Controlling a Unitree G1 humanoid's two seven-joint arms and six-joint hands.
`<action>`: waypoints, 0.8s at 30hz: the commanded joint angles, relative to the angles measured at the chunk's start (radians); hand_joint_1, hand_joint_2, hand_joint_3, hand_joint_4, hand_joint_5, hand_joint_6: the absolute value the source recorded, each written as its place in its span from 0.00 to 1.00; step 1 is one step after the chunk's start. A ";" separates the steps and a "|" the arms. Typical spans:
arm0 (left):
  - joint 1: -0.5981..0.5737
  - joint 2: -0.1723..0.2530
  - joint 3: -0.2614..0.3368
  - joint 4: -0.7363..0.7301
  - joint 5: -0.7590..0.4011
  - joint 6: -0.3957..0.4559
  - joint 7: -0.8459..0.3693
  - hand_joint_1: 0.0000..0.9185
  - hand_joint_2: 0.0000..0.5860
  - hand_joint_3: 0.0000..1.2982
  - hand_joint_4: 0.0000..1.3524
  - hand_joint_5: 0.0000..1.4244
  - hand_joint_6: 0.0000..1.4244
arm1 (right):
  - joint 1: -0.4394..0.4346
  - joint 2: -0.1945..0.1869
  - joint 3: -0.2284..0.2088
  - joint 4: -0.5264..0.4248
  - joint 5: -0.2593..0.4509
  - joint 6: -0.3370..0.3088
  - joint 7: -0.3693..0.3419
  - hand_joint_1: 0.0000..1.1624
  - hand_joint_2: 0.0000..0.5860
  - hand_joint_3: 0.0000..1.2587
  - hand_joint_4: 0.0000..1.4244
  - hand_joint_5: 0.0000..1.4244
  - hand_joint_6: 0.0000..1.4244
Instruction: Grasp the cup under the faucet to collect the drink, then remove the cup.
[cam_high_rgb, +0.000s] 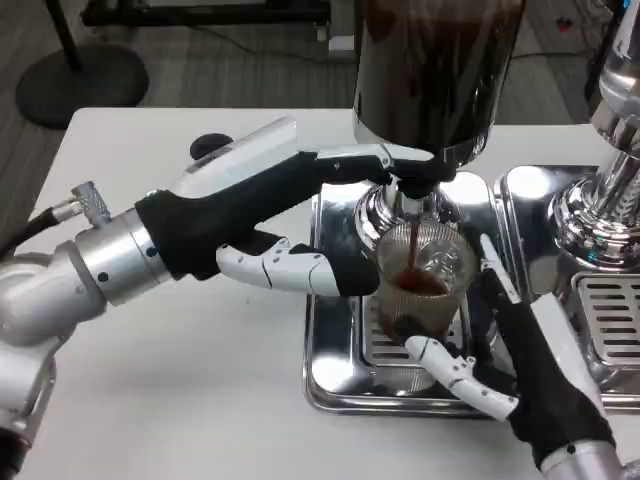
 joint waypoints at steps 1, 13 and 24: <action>0.038 0.024 -0.026 0.009 0.023 -0.006 -0.036 0.03 0.16 0.18 0.16 0.19 0.18 | -0.029 0.012 -0.002 0.040 0.010 0.005 -0.005 0.42 0.33 0.00 0.00 0.00 0.05; 0.043 0.037 -0.019 0.020 0.010 -0.005 -0.040 0.03 0.16 0.18 0.16 0.19 0.18 | -0.080 0.034 0.004 0.128 0.022 -0.017 -0.031 0.43 0.32 0.00 0.00 0.00 0.05; 0.046 0.044 -0.016 0.035 -0.004 -0.012 -0.039 0.02 0.18 0.20 0.17 0.19 0.18 | -0.120 0.042 0.020 0.143 -0.025 0.022 -0.049 0.47 0.30 0.00 0.00 0.00 0.06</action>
